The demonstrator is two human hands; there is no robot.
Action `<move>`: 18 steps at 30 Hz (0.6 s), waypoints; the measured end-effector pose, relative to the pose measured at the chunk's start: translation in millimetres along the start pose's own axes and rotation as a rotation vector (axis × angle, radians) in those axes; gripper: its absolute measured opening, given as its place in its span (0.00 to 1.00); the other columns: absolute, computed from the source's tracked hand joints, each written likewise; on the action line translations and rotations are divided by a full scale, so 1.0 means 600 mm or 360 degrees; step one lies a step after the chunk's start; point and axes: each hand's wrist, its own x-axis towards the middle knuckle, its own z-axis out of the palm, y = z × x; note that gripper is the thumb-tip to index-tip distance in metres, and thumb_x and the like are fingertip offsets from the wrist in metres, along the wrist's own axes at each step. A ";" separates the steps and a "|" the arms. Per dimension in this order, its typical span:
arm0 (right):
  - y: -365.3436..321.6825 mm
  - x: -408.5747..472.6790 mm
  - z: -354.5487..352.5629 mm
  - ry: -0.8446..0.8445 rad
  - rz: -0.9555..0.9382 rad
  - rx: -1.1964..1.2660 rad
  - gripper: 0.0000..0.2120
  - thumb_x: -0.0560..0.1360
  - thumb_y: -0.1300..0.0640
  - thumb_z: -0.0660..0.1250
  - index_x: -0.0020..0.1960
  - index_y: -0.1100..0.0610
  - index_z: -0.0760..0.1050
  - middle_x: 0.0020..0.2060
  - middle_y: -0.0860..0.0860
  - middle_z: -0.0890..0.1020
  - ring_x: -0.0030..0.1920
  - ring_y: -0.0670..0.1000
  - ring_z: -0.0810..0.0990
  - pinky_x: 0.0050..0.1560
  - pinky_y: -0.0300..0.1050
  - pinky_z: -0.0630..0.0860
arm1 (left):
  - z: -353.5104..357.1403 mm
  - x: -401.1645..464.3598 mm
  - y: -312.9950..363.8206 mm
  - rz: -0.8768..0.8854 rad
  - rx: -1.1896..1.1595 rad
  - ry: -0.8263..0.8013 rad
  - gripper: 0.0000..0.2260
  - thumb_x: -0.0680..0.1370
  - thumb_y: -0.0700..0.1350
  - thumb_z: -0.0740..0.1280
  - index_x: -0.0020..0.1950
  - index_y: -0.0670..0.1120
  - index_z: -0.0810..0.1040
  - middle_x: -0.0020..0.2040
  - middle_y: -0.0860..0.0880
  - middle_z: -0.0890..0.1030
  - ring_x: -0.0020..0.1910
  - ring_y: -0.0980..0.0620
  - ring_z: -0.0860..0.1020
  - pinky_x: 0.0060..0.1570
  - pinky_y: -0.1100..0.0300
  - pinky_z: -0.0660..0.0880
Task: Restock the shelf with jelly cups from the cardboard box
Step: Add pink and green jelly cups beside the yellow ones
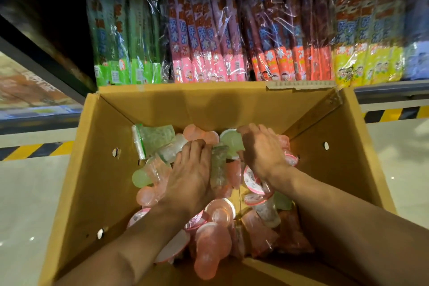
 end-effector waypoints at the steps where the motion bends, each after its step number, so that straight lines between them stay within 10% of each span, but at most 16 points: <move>1: -0.006 -0.007 -0.019 0.0020 0.0029 0.0097 0.25 0.75 0.54 0.73 0.69 0.54 0.72 0.60 0.54 0.77 0.60 0.59 0.74 0.59 0.51 0.67 | -0.021 -0.006 0.002 -0.0008 -0.0031 -0.0007 0.45 0.66 0.71 0.71 0.72 0.42 0.68 0.63 0.45 0.69 0.59 0.44 0.69 0.58 0.52 0.70; 10: -0.079 -0.093 -0.286 0.0096 -0.0031 0.0479 0.26 0.70 0.49 0.70 0.63 0.50 0.62 0.55 0.55 0.75 0.46 0.64 0.80 0.40 0.59 0.78 | -0.305 -0.045 0.056 -0.0070 -0.0164 -0.0050 0.46 0.64 0.64 0.74 0.75 0.44 0.63 0.66 0.45 0.68 0.62 0.43 0.71 0.59 0.49 0.71; 18: -0.210 -0.195 -0.696 0.0279 0.0019 0.0588 0.24 0.71 0.56 0.73 0.65 0.52 0.72 0.58 0.49 0.70 0.54 0.51 0.74 0.49 0.49 0.74 | -0.717 -0.055 0.130 -0.0044 -0.0142 0.0093 0.46 0.61 0.59 0.81 0.71 0.42 0.67 0.63 0.41 0.69 0.57 0.38 0.74 0.54 0.44 0.75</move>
